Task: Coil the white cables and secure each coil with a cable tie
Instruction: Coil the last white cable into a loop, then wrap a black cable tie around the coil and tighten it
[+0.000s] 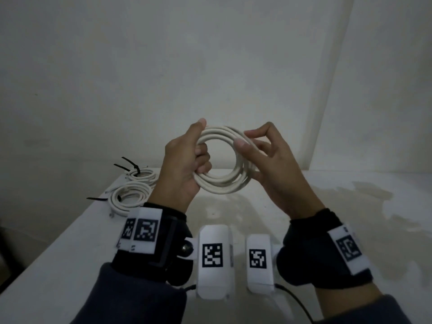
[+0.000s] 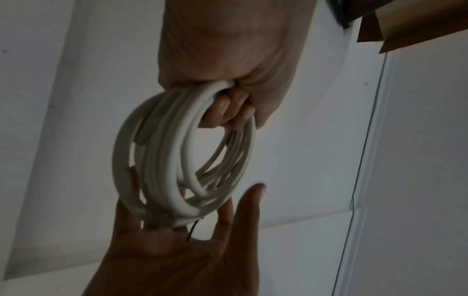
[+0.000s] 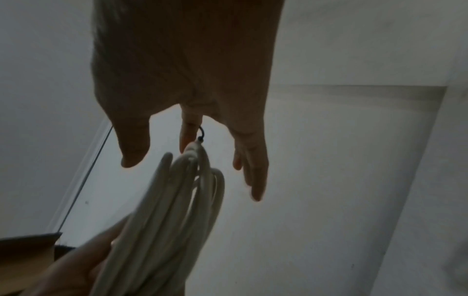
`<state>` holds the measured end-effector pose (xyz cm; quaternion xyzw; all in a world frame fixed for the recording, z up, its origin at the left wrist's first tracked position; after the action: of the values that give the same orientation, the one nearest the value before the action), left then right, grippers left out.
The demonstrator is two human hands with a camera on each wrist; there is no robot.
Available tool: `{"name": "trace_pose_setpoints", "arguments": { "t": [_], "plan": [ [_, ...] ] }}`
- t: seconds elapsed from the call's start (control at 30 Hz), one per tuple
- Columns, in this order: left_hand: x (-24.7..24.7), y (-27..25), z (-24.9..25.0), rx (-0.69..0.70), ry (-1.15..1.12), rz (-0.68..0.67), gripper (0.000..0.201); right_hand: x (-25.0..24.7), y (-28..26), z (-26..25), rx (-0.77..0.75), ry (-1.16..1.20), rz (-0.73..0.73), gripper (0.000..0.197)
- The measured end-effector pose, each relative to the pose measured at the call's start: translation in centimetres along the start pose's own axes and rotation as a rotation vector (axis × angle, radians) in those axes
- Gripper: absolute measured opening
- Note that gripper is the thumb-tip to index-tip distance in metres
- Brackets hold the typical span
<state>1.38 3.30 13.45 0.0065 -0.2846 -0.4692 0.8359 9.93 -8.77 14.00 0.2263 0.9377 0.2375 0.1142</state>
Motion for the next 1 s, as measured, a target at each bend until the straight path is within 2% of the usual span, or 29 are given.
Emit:
{"name": "trace_pose_setpoints", "arguments": {
  "t": [0.07,0.2,0.37,0.5,0.57,0.7,0.8,0.87,1.0],
  "plan": [
    [0.0,0.0,-0.3,0.007,-0.033,0.017,0.03,0.6,-0.1,0.2,-0.007,0.045,0.0,0.035],
    [0.5,0.4,-0.9,-0.001,-0.028,-0.038,0.031,0.1,-0.4,-0.1,-0.103,-0.047,0.123,0.023],
    [1.1,0.6,-2.3,-0.069,0.252,-0.212,0.039,-1.9,-0.7,0.8,-0.081,-0.122,0.209,0.015],
    [0.4,0.8,-5.8,-0.275,0.397,-0.342,0.04,-3.3,-2.1,4.3,0.078,-0.186,0.29,0.018],
    [-0.6,0.9,-8.7,-0.387,0.398,-0.298,0.034,-3.9,-3.8,7.0,0.206,-0.176,0.345,0.021],
    [-1.2,0.0,-14.1,-0.56,0.198,-0.221,0.026,-5.1,-6.4,10.9,0.404,-0.117,0.4,0.02],
    [-2.1,-0.4,-16.0,-0.596,0.146,-0.204,0.024,-5.4,-7.2,12.3,0.512,-0.057,0.355,0.026],
    [-2.8,-0.4,-16.4,-0.57,0.227,-0.242,0.024,-5.5,-7.4,13.0,0.579,-0.108,0.3,0.028],
    [-3.4,-0.2,-16.4,-0.506,0.429,-0.283,0.025,-5.7,-7.8,13.1,0.705,-0.269,0.173,0.022]
  ]
}}
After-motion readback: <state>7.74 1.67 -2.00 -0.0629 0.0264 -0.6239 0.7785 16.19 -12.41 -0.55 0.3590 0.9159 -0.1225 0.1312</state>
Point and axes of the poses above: each hand's wrist, its own y-axis towards the middle knuckle, its own x-axis out of the palm, z = x × y, the point moved 7 cm from there along y, towards the middle knuckle, and after that the axes turned 14 degrees about -z, right-handed, at the moved point
